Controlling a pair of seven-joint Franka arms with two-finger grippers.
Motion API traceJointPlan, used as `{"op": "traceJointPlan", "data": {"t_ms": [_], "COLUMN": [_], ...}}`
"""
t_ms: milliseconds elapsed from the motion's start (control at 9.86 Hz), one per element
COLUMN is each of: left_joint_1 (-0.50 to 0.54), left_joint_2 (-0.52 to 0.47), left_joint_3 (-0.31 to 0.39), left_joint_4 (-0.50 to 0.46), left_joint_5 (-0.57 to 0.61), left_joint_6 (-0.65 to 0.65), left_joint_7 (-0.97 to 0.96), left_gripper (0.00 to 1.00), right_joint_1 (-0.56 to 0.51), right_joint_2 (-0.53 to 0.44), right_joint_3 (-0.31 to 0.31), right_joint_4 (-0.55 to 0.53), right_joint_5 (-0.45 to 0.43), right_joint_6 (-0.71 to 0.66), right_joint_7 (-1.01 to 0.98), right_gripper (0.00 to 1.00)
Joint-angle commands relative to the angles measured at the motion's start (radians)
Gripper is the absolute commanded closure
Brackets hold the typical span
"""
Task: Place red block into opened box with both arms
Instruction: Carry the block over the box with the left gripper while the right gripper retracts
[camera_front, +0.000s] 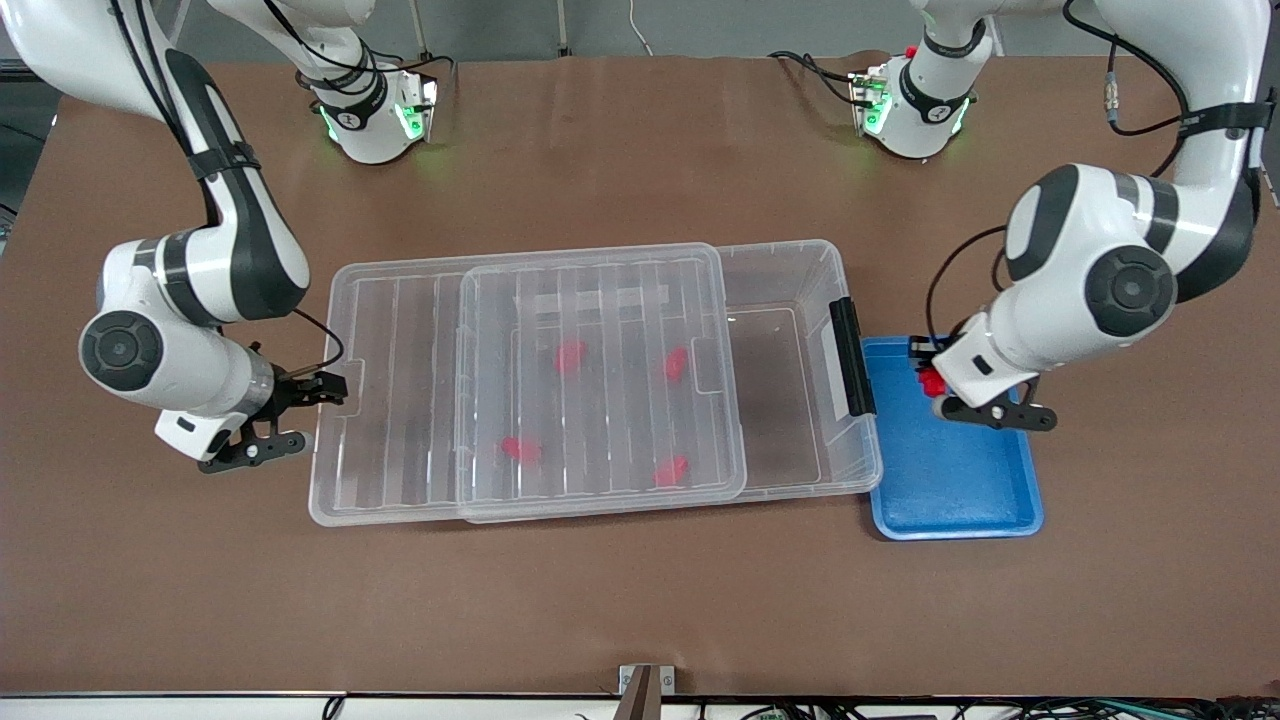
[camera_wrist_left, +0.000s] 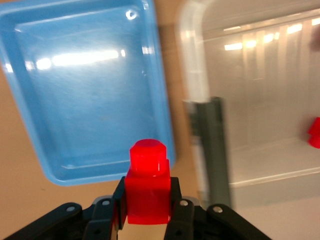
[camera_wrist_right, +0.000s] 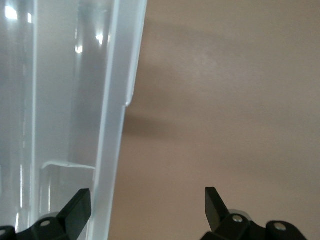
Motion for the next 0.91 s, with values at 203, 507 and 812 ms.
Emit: {"op": "traceJointPlan", "data": {"t_ms": [203,507,812], "left_joint_1": [-0.07,-0.138,-0.144], "left_joint_2": [0.078,0.136,0.239], "left_joint_3": [-0.123,-0.118,-0.118], "left_joint_4": [-0.013,-0.116,-0.168], "left_joint_5": [0.007,0.015,0.152], "left_joint_6": [0.091,0.304,0.456], "left_joint_7": [-0.319,-0.468,-0.534], "left_gripper": [0.93,0.94,0.94], "right_joint_1": [-0.048,-0.045,-0.039], "right_joint_2": [-0.025,-0.025,-0.086], "right_joint_3": [-0.026,-0.025,-0.025], "right_joint_4": [0.021,0.091,0.259], "right_joint_5": [-0.021,-0.005,0.038], "right_joint_6": [-0.051,-0.103,-0.293], "right_joint_7": [-0.094,-0.076,0.222], "right_gripper": [0.0,0.0,0.0]}}
